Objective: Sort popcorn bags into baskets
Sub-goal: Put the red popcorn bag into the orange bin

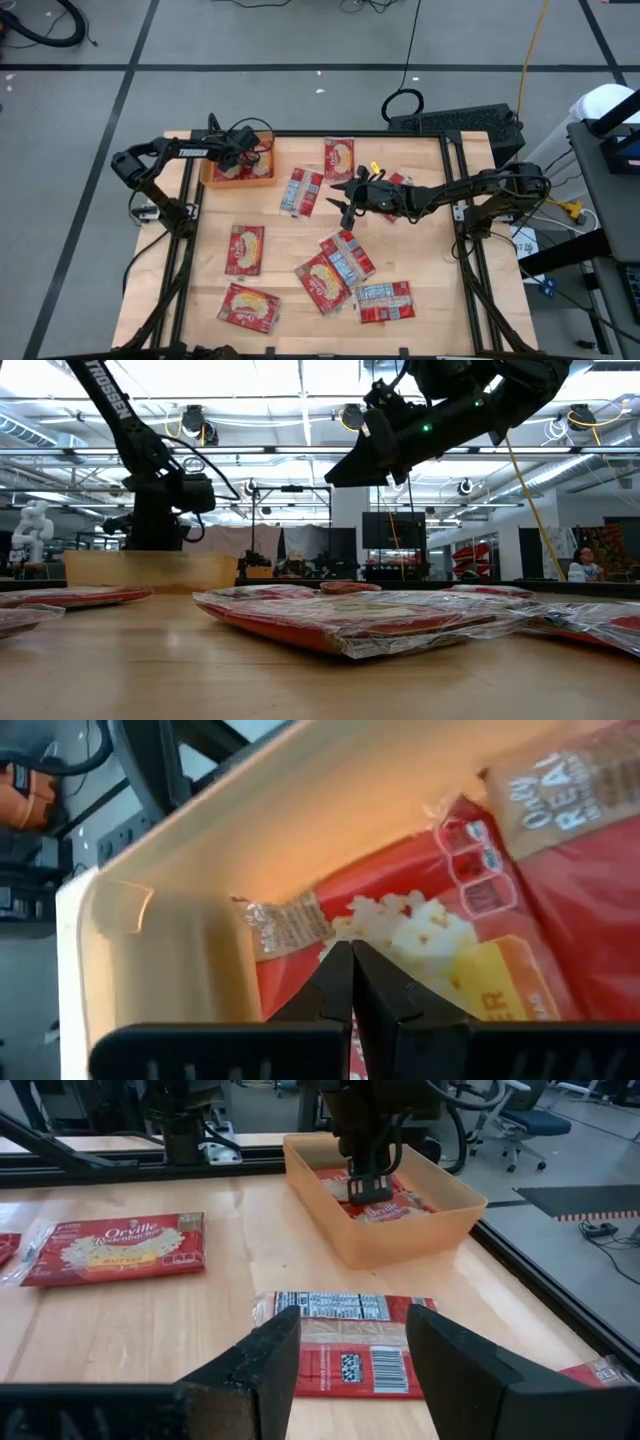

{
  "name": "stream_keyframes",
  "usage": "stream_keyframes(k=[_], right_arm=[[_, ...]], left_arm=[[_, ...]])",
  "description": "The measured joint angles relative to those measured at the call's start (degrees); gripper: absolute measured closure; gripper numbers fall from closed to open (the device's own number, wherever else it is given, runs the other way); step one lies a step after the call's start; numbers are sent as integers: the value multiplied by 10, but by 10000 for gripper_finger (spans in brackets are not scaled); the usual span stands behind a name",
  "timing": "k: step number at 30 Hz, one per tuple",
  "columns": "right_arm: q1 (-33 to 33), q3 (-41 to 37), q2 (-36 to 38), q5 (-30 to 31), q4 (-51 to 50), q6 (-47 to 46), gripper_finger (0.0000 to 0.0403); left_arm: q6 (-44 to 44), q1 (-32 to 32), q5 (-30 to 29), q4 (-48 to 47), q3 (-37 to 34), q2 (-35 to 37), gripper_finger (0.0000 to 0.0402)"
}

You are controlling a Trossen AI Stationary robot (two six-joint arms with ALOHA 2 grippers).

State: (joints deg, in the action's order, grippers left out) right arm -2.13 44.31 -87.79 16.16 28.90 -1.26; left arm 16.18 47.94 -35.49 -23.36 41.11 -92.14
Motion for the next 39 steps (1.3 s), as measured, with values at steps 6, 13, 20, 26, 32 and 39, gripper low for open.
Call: stream_keyframes(k=[6,13,20,26,32,39], right_arm=[[0,0,0,12,0,-2,225],[-2,24,0,83,-72,-15,225],[-32,84,-7,90,-230,6,225],[-87,90,-70,9,-234,37,225],[-111,160,-170,1,-260,73,225],[-133,209,-236,24,-302,114,225]], left_arm=[[-36,-37,26,-8,0,59,393],[-66,-171,44,1,0,186,397],[-72,-333,40,65,-25,257,391],[-70,-422,13,241,-94,263,391],[-102,-448,9,371,-134,257,366],[-101,-449,10,354,-137,257,320]])
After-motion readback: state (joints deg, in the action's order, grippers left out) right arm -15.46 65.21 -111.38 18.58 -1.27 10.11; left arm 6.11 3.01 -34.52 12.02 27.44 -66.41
